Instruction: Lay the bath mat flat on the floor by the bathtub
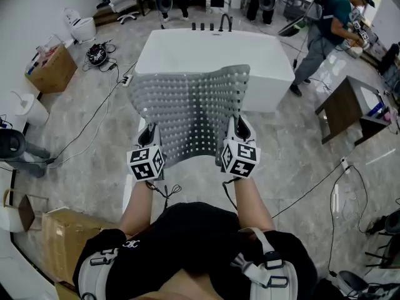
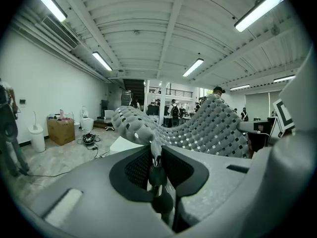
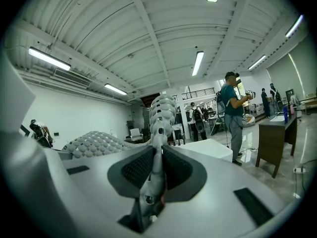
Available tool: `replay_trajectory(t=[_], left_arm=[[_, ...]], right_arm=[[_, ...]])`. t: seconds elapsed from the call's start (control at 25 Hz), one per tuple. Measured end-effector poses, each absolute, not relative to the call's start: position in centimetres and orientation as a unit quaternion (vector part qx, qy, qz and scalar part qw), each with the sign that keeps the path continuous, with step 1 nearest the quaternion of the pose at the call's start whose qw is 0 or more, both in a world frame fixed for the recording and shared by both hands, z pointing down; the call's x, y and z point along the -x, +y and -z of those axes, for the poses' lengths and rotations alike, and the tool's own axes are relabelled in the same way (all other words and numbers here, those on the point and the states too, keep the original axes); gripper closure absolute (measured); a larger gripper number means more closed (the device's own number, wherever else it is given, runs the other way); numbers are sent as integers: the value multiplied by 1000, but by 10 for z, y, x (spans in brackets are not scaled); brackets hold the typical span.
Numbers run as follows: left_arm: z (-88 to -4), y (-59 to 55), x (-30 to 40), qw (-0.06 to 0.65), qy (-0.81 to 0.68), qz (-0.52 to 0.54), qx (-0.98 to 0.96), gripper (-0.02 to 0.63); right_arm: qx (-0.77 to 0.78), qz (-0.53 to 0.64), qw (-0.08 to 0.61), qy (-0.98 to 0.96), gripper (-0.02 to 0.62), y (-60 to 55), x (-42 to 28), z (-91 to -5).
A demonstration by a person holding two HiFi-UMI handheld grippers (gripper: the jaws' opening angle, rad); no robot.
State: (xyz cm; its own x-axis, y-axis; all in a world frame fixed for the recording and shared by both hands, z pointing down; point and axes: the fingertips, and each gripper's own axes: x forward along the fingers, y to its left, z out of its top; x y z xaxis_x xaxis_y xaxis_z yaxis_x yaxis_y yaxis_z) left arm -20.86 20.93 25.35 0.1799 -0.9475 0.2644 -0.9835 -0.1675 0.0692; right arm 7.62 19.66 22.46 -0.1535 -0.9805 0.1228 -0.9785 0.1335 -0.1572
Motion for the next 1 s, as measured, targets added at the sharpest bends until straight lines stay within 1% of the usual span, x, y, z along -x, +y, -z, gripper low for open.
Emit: replay_trajectory(t=[0.2, 0.52, 1.0], left_arm=[[-256, 205, 231, 113, -636, -72, -760, 548], [-259, 196, 247, 112, -628, -68, -767, 551], [-271, 160, 224, 101, -613, -87, -779, 555]], right_arm=[[652, 97, 4, 752, 540, 195, -56, -226], [663, 107, -4, 741, 540, 196, -48, -241], [676, 123, 6, 727, 540, 167, -75, -258]])
